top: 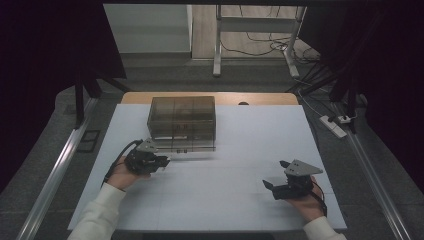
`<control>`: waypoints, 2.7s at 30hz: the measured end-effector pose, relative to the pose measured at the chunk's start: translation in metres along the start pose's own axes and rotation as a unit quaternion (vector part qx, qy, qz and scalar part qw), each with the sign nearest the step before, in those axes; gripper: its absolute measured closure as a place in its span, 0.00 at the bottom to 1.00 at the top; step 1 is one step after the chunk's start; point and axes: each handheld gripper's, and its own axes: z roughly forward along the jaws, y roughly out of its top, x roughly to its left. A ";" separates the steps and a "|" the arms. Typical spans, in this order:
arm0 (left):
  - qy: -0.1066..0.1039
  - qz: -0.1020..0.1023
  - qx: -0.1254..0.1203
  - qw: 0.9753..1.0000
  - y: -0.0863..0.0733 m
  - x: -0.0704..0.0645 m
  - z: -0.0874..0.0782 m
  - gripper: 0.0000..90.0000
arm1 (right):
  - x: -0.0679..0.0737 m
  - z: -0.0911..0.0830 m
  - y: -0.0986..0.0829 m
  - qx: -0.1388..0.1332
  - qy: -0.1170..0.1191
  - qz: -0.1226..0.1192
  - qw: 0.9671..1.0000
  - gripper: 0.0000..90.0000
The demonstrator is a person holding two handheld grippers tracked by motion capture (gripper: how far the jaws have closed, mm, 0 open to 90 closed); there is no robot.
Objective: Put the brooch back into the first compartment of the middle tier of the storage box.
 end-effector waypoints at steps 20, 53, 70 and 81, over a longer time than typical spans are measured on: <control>0.013 -0.015 -0.058 0.998 0.004 0.000 -0.017 0.89 | 0.000 0.000 0.000 0.002 0.000 0.000 1.000 0.08; 0.081 -0.063 -0.111 0.989 -0.004 0.016 -0.032 0.89 | 0.000 0.001 0.000 0.004 -0.002 -0.002 1.000 0.08; 0.114 -0.087 -0.115 0.983 0.002 0.030 -0.015 0.89 | 0.000 0.002 0.000 0.007 -0.002 -0.002 1.000 0.08; 0.126 -0.105 -0.120 0.979 0.004 0.043 -0.004 0.88 | 0.001 0.003 0.000 0.008 -0.002 -0.002 1.000 0.08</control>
